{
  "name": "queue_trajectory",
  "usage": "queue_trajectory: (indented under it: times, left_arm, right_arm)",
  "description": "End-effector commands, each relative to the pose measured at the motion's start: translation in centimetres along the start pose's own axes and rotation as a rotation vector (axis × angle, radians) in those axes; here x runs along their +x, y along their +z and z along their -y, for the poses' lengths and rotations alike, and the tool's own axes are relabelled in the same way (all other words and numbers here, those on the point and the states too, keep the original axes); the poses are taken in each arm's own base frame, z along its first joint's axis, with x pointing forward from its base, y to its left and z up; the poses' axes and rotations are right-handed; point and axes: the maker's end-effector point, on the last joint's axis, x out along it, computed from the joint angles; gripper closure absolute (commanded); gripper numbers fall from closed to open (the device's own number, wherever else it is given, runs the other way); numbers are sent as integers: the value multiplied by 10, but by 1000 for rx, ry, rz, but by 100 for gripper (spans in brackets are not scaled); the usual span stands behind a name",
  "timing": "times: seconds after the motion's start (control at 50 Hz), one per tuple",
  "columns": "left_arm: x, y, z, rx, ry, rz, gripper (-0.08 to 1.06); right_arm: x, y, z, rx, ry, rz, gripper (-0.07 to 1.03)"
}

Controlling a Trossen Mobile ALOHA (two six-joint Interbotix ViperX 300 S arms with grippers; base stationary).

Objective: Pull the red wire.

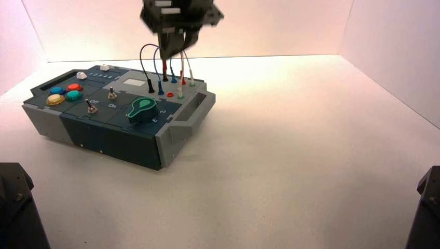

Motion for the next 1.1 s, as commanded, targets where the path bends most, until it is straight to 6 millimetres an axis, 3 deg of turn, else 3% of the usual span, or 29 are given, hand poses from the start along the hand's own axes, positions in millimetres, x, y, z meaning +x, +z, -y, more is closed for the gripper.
queue_trajectory:
  times: [0.02,0.42,0.72,1.1]
  left_arm:
    - [-3,9,0,5,1,24,80]
    - [-3,9,0,5,1,24,80]
    - [-3,10,0,5,1,26,73]
    - [-4,10,0,5,1,27,73]
  right_arm:
    - [-26,32,3,-6,-6,79,99]
    - [-26,30,3,-11,-5,70,97]
    - [-29,29,1,-14,2,54,61]
    - [-38,31,-1,-18,7,54,62]
